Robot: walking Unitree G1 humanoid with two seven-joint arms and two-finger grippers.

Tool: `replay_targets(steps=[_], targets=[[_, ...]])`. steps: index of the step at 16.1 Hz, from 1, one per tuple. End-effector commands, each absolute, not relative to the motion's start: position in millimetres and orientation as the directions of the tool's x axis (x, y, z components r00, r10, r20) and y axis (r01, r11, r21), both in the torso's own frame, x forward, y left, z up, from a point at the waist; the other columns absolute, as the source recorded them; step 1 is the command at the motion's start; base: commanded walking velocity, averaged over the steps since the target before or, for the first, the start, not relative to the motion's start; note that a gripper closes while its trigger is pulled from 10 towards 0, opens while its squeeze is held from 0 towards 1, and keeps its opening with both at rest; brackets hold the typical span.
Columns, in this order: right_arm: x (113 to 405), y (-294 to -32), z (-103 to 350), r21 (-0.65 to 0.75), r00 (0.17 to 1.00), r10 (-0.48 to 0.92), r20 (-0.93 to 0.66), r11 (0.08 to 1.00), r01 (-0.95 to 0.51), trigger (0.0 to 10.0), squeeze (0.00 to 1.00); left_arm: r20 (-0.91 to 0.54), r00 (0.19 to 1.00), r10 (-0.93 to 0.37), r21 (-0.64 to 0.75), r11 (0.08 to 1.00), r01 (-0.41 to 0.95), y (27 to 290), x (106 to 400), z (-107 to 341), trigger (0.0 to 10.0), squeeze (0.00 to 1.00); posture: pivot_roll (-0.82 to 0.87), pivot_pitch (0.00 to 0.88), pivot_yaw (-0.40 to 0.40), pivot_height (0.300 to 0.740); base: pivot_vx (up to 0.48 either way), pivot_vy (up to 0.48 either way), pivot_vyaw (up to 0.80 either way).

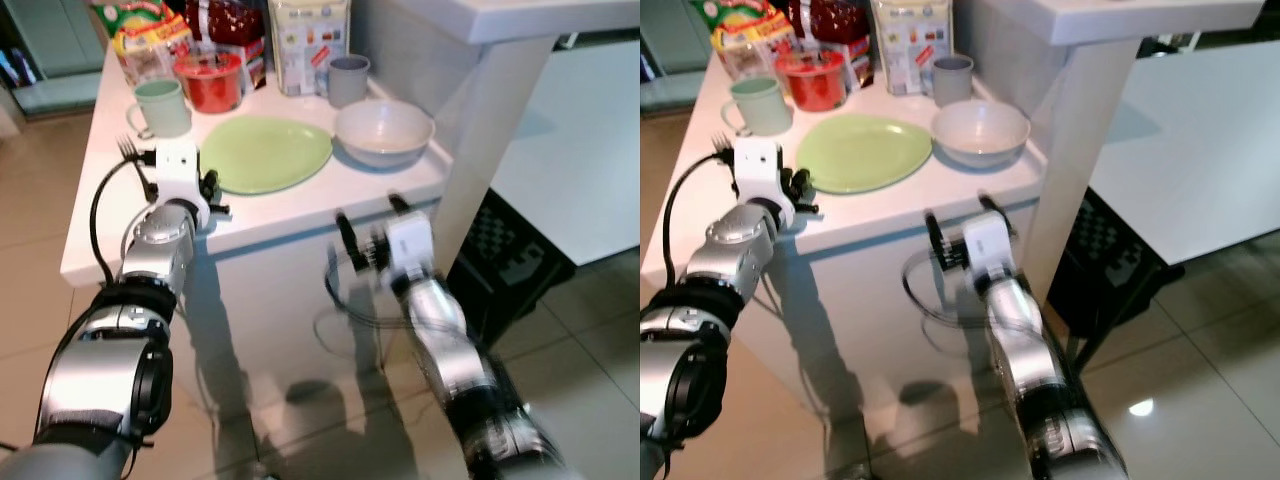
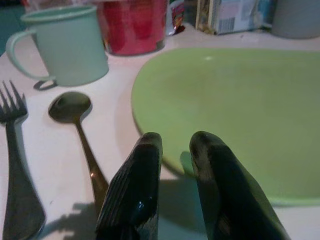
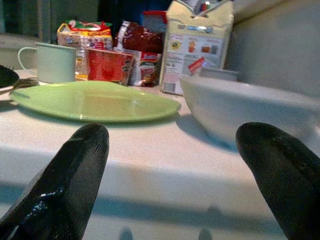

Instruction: Setting the table

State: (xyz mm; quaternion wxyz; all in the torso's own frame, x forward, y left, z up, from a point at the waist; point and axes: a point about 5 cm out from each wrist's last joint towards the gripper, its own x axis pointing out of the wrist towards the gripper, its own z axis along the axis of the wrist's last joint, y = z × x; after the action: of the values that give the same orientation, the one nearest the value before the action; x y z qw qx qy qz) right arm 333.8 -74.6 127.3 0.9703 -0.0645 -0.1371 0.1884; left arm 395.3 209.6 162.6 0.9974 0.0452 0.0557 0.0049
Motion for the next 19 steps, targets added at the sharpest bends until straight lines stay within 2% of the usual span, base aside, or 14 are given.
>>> replay_targets(steps=[1, 3, 10, 19], targets=[[342, -75, 124, -0.164, 0.904, 0.38, 0.194, 0.921, -0.352, 10.0, 0.0, -0.081, 0.996, 0.024, 0.098, 0.995, -0.016, 213, 398, 173, 10.0, 0.0, 0.09, 0.0, 0.03, 0.74, 0.0, 0.0, 0.0], [359, -79, 126, -0.138, 0.927, 0.357, 0.116, 0.93, -0.341, 10.0, 0.0, -0.066, 0.998, 0.016, 0.107, 0.994, -0.009, 211, 399, 177, 10.0, 0.0, 0.1, 0.0, 0.02, 0.74, 0.0, 0.0, 0.0], [384, -83, 140, -0.155, 0.947, 0.321, 0.001, 0.936, -0.317, 10.0, 0.0, -0.04, 0.999, 0.007, 0.134, 0.991, -0.002, 205, 401, 183, 10.0, 0.0, 0.12, 0.0, -0.004, 0.74, 0.0, 0.0, 0.0], [386, -71, 147, -0.157, 0.938, 0.345, 0.011, 0.927, -0.339, 10.0, 0.0, -0.043, 0.999, -0.023, 0.172, 0.985, 0.03, 201, 400, 182, 10.0, 0.0, 0.13, 0.0, -0.012, 0.74, 0.0, 0.0, 0.0]])
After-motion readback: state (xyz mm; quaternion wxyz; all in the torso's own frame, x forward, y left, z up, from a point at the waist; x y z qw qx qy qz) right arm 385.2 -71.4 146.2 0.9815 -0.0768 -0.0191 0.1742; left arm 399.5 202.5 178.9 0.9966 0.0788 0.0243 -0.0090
